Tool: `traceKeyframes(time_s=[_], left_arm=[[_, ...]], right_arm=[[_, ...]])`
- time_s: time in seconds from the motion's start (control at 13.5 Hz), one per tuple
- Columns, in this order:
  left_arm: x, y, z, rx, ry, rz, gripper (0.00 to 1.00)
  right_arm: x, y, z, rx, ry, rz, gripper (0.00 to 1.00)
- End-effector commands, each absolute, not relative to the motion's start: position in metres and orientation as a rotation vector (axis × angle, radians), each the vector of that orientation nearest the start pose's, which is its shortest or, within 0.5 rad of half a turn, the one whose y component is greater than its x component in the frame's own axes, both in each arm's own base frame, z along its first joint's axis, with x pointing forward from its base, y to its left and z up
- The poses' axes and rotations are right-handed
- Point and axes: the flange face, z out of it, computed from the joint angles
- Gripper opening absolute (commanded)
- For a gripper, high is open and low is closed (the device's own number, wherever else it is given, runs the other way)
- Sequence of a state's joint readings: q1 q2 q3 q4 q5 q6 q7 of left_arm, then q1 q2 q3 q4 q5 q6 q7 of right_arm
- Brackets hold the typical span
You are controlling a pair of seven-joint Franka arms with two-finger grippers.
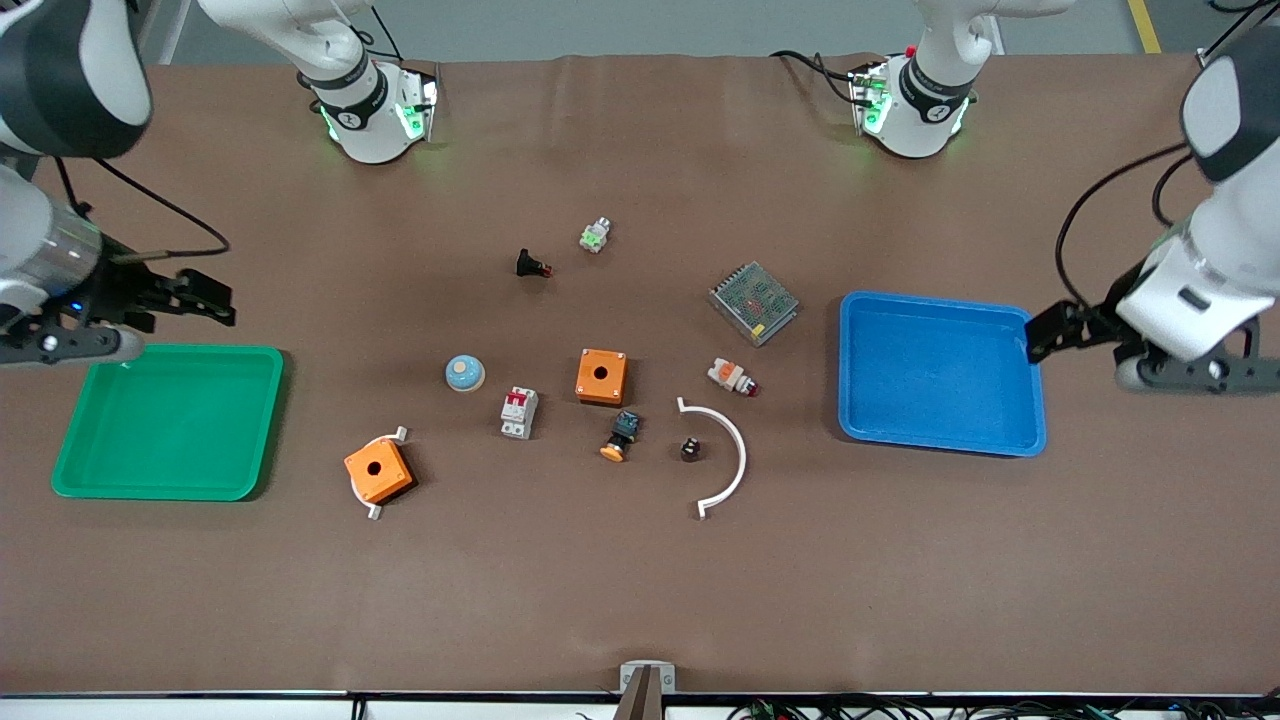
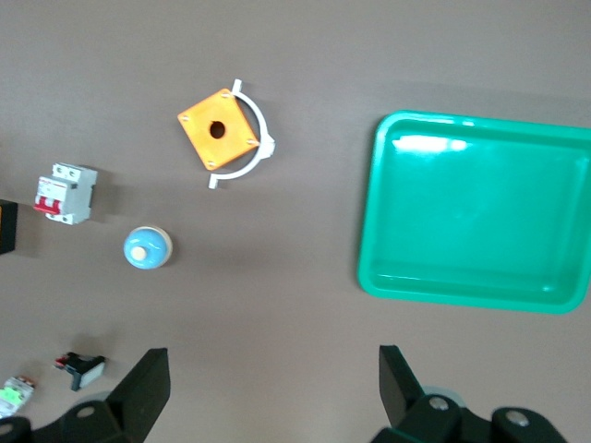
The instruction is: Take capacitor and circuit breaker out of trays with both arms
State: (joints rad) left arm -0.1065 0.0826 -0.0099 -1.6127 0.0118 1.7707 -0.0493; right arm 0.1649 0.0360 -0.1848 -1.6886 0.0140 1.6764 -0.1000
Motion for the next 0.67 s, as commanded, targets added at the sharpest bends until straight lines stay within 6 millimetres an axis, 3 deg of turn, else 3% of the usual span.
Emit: traceKeyframes(time_s=[0.0, 0.07, 0.22, 0.37, 0.59], left_arm=[[0.539, -0.070, 0.575, -3.106, 0.163, -0.204, 1.00], [0.528, -0.069, 0.576, -3.103, 0.166, -0.235, 1.00], [0.530, -0.072, 0.581, -3.104, 0.191, -0.245, 1.00], [0.547, -0.079, 0.596, -3.094, 0.277, -0.242, 1.00], [0.565, -0.080, 0.618, -3.094, 0.307, -0.162, 1.00]], right_arm=[[0.539, -0.040, 0.570, -3.130, -0.134, 0.041, 1.00], [0.536, -0.047, 0.572, -3.129, -0.115, 0.036, 1.00], [0.532, -0.060, 0.576, -3.130, -0.098, 0.024, 1.00], [0.524, -0.084, 0.575, -3.126, -0.096, 0.032, 1.00], [0.520, -0.085, 0.577, -3.123, -0.088, 0.024, 1.00]])
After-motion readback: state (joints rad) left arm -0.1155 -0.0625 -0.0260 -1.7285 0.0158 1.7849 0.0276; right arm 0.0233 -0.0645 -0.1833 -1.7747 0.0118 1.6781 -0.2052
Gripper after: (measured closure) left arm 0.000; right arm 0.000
